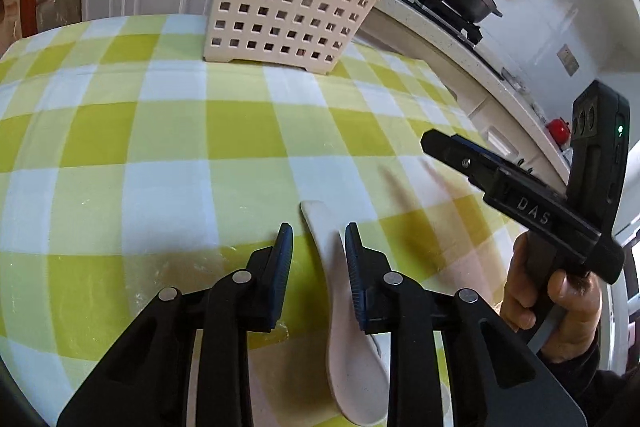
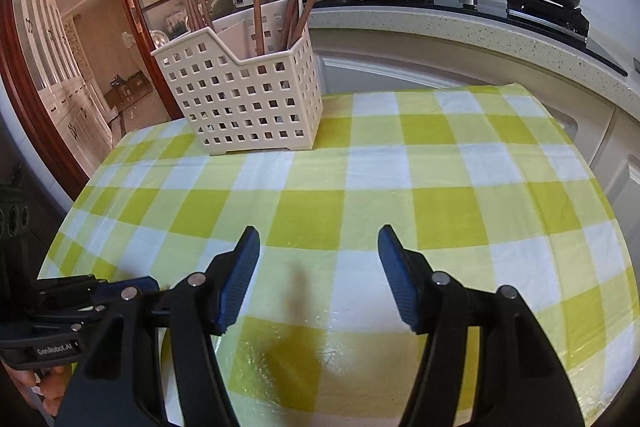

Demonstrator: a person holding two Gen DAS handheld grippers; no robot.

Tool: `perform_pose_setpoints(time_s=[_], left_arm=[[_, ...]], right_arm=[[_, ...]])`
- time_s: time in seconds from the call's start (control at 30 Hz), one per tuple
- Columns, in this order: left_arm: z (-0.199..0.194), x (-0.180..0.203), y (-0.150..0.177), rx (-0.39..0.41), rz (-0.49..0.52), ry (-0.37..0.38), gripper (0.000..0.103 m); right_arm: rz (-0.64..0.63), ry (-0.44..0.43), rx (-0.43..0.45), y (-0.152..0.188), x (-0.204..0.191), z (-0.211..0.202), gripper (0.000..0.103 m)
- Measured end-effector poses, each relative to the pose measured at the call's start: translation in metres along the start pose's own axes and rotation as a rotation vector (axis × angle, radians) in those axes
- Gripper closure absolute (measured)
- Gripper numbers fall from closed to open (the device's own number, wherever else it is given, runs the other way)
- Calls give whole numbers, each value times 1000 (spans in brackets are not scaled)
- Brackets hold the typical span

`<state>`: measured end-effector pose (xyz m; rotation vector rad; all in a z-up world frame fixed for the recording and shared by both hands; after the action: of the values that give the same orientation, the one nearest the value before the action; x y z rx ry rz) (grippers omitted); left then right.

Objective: Organize utensils
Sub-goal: 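Move both open tools down over the white spoons on the cloth, then close the left tool on a spoon handle while the right tool grasps another spoon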

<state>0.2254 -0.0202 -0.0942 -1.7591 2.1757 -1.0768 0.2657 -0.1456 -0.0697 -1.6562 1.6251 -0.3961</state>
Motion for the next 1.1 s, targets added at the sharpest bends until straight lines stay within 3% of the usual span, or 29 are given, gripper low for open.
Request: perform_pose_setpoints(time_s=[0.47,0.6,0.7,0.8,1.03,1.1], left_arm=[[7,2,8,-30,-12,48,92],[4,2,8,-30,7,6,99],[-2,-5,8,-24,24,-53,99],[-8,-15,10,-14,8,-58,99],[-20,-31,14,21,-19,-52,99],[-23,-33,15,28,-21,-47,99]], right_arm=[[-9,0,-10,3,0,2,43],[-19,-3,-18,4,-3,2,43],[-35,-7,-42,9,-10,1,43],[-72,-39,-87,24,-26,-3,44],[-192,-102,-156,65,-83,-16,71],[-210,-109,-172,71,-93,-13,83]])
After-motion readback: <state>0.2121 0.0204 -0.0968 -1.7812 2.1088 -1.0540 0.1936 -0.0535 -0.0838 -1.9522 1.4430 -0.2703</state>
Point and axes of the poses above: each gripper's, at about its wrist camera, not at the fingertips, and z roughly the way its jaws point, x to its right, y to its underside, the point moved 5 cm from there along z, roughly the way its jaws point, and after that the axes turned 8 degrees about z, right-handed, at the moved point
